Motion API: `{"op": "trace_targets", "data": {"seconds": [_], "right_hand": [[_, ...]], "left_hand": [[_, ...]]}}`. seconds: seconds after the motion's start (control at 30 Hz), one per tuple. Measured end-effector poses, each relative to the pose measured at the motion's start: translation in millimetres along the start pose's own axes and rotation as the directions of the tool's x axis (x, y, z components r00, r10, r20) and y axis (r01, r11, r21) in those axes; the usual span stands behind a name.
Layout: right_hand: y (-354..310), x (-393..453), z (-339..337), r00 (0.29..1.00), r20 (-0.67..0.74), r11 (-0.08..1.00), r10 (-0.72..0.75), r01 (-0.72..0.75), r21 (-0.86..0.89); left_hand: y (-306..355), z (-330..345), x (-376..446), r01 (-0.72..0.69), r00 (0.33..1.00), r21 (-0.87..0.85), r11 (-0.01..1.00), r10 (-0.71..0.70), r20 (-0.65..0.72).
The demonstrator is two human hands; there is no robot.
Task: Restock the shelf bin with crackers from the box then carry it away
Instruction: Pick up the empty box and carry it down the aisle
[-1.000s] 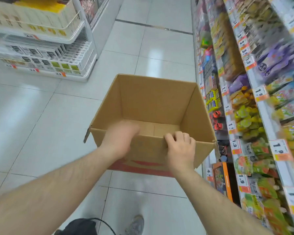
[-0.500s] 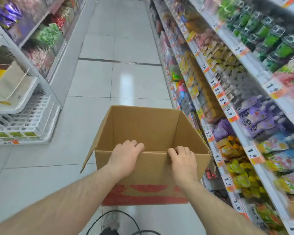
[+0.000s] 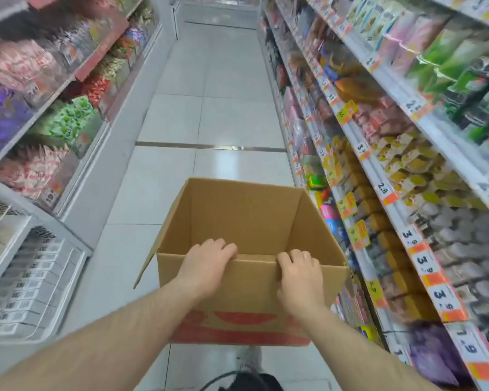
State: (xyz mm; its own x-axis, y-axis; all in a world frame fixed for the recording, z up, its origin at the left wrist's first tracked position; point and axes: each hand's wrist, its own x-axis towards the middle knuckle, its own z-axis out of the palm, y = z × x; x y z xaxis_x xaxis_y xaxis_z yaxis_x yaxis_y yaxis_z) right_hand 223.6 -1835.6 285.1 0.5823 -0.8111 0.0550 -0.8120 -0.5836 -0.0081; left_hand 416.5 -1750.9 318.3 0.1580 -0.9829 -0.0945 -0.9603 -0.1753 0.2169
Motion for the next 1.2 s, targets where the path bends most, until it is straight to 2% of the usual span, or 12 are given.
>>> {"op": "trace_targets", "data": {"seconds": [0.23,0.4,0.67,0.93,1.2], "right_hand": [[3.5,228.5,-6.9,0.996,0.027,0.997,-0.082,0.082,0.016],[-24.1,397.1,9.3,0.991,0.018,0.990,-0.134,0.135,-0.031],[-76.6,640.3,10.6,0.991,0.019,0.988,-0.132,0.133,-0.085],[-82.3,838.6,23.1,0.990,0.025,0.987,-0.136,0.137,-0.085],[-76.3,1065.8,50.6,0.960,0.087,0.963,-0.267,0.269,-0.014]], "left_hand": [[-79.8,-59.8,182.5,0.095,0.994,0.003,0.995,-0.095,-0.058],[-175.3,-76.9,310.3,0.128,0.988,-0.012,0.992,-0.128,-0.089],[-321.6,-135.7,502.3,0.109,0.993,-0.063,0.992,-0.112,-0.049],[-407.7,-174.7,677.9,0.109,0.993,-0.070,0.992,-0.111,-0.027],[-486.2,-194.1,860.5,0.271,0.962,-0.110,0.956,-0.273,-0.002]]}}
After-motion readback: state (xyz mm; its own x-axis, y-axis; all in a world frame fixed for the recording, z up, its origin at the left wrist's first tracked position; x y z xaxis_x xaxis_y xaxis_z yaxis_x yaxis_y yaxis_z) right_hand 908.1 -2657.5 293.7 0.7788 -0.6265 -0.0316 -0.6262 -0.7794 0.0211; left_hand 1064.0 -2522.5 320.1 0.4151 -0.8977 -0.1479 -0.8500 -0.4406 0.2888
